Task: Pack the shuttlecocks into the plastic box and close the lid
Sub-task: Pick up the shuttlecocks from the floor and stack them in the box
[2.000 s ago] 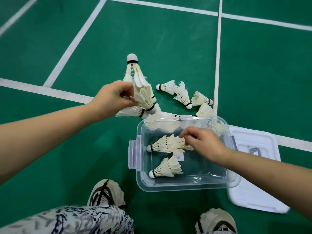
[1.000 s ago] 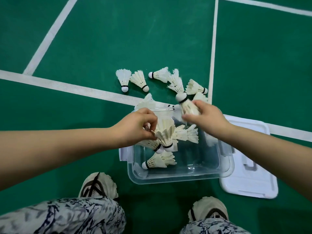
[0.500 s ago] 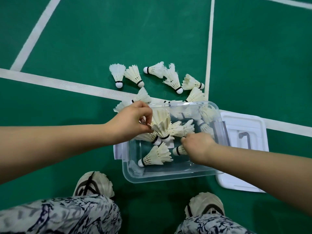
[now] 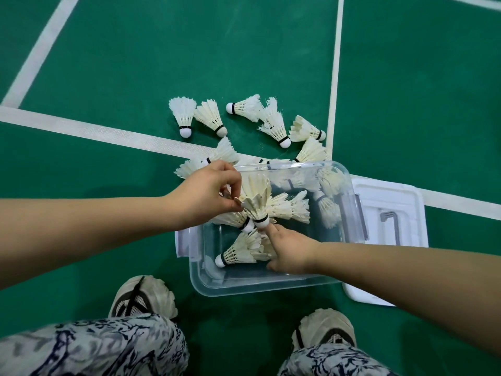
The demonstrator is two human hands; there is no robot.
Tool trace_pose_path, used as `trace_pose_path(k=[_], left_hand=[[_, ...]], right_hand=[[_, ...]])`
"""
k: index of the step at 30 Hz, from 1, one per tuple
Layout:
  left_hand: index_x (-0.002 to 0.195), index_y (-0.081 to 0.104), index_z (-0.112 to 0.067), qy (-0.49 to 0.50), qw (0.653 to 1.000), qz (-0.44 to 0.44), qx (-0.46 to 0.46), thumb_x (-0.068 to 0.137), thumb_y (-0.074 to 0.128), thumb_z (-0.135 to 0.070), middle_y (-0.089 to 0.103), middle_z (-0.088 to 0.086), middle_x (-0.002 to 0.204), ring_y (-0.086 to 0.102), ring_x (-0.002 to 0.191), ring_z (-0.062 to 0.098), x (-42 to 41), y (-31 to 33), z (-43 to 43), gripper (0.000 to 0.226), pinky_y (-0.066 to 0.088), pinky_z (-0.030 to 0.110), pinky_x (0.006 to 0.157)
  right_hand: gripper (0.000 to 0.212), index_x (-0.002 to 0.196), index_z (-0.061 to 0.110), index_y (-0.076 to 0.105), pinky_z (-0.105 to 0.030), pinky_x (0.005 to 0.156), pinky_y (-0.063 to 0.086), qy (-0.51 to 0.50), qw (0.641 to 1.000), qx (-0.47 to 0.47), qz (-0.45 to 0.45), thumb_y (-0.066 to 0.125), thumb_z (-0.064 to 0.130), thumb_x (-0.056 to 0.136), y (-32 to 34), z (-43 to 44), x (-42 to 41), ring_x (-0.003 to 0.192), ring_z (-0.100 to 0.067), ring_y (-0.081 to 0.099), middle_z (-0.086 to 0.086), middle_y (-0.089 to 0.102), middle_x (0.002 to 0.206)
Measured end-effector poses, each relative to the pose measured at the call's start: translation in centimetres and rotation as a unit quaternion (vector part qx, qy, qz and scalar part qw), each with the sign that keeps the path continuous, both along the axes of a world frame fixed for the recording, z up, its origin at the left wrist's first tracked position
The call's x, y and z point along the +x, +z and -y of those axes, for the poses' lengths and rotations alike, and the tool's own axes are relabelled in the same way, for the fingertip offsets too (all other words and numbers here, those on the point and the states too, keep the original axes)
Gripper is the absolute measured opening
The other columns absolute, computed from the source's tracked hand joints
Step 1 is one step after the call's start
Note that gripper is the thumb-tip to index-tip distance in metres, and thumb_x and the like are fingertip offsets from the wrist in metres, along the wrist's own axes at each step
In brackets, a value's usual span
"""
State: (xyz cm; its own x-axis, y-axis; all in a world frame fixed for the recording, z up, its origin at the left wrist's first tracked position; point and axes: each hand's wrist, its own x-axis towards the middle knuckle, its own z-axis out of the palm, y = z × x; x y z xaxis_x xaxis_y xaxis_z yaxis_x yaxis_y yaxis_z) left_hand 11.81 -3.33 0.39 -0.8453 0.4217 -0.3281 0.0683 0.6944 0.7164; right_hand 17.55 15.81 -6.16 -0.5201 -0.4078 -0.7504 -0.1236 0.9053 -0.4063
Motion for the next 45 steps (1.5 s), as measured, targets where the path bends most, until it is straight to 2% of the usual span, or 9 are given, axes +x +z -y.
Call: trace_pose_path(k=[11,15,18,21,25,31,35,40,45], left_hand=[[0.059,0.046,-0.028,-0.007,1.000,0.008,-0.010,0.070,0.076,-0.014,0.053,0.004,0.105,0.048,0.070,0.002,0.5,0.1,0.1,0.035,0.041,0.019,0.072],[0.058,0.044,-0.030,-0.026,0.999,0.001,-0.021,0.071,0.074,-0.013,0.053,0.003,0.103,0.050,0.071,0.005,0.7,0.4,-0.4,0.037,0.042,0.021,0.072],[0.060,0.044,-0.032,-0.067,0.997,-0.017,-0.031,0.072,0.072,-0.011,0.049,0.000,0.104,0.054,0.079,0.015,0.9,0.9,-1.3,0.037,0.041,0.023,0.076],[0.067,0.047,-0.024,-0.139,0.989,-0.045,-0.033,0.073,0.068,-0.007,0.044,-0.001,0.102,0.050,0.074,0.011,1.2,1.2,-2.1,0.027,0.034,0.022,0.070],[0.079,0.059,-0.010,-0.192,0.979,-0.055,-0.050,0.075,0.065,-0.005,0.046,0.005,0.112,0.039,0.066,0.001,1.4,1.3,-2.5,0.008,0.025,0.016,0.066],[0.117,0.054,-0.024,-0.163,0.985,-0.029,-0.057,0.080,0.063,-0.009,0.038,-0.006,0.111,0.044,0.070,0.003,1.2,0.8,-2.2,0.041,0.030,0.018,0.073],[0.118,0.051,-0.029,-0.140,0.988,-0.022,-0.056,0.080,0.063,-0.012,0.036,-0.011,0.107,0.046,0.071,-0.004,1.0,0.7,-1.8,0.043,0.041,0.025,0.080],[0.116,0.051,-0.029,-0.133,0.989,-0.012,-0.059,0.078,0.066,-0.013,0.039,-0.009,0.106,0.049,0.074,0.001,1.2,0.5,-1.5,0.043,0.046,0.032,0.083],[0.115,0.051,-0.030,-0.129,0.989,0.004,-0.067,0.079,0.066,-0.014,0.040,-0.010,0.109,0.051,0.076,0.000,1.4,0.2,-1.0,0.043,0.039,0.020,0.075]], right_hand=[[0.054,0.125,0.024,0.035,-0.024,0.069,0.038,-0.105,0.978,-0.064,-0.166,0.060,0.043,0.081,5.1,-2.5,-1.5,0.082,-0.008,0.050,0.008,0.049,0.121],[0.076,0.134,0.031,0.025,-0.027,0.088,0.044,-0.109,0.967,-0.141,-0.182,0.066,0.052,0.073,7.2,-2.4,-1.6,0.107,-0.007,0.047,0.007,0.036,0.133],[0.090,0.140,0.032,0.017,-0.032,0.106,0.033,-0.093,0.966,-0.155,-0.184,0.068,0.056,0.069,8.2,-1.7,-2.3,0.129,-0.012,0.034,0.006,0.024,0.145],[0.090,0.141,0.034,0.018,-0.029,0.102,0.033,-0.071,0.970,-0.146,-0.182,0.069,0.054,0.068,8.6,-0.7,-3.2,0.130,-0.014,0.035,0.006,0.028,0.146],[0.071,0.129,0.035,0.032,-0.032,0.082,0.048,-0.073,0.973,-0.139,-0.171,0.068,0.042,0.068,8.3,-0.4,-3.6,0.103,-0.018,0.056,0.004,0.057,0.121],[0.074,0.136,0.037,0.029,-0.036,0.096,0.043,-0.051,0.983,-0.098,-0.148,0.066,0.042,0.072,7.4,-2.2,-3.7,0.117,-0.017,0.048,0.003,0.048,0.133],[0.067,0.131,0.043,0.032,-0.034,0.089,0.044,0.015,0.989,-0.029,-0.142,0.065,0.049,0.074,6.9,-3.6,-3.6,0.110,-0.018,0.049,0.002,0.043,0.124],[0.064,0.121,0.030,0.044,-0.033,0.081,0.041,0.084,0.978,0.054,-0.184,0.067,0.058,0.069,6.5,-4.0,-2.9,0.106,-0.024,0.050,-0.002,0.046,0.117],[0.067,0.120,0.027,0.044,-0.035,0.088,0.037,0.072,0.971,0.065,-0.219,0.065,0.063,0.067,6.9,-4.1,-3.3,0.109,-0.023,0.044,-0.002,0.049,0.115]])
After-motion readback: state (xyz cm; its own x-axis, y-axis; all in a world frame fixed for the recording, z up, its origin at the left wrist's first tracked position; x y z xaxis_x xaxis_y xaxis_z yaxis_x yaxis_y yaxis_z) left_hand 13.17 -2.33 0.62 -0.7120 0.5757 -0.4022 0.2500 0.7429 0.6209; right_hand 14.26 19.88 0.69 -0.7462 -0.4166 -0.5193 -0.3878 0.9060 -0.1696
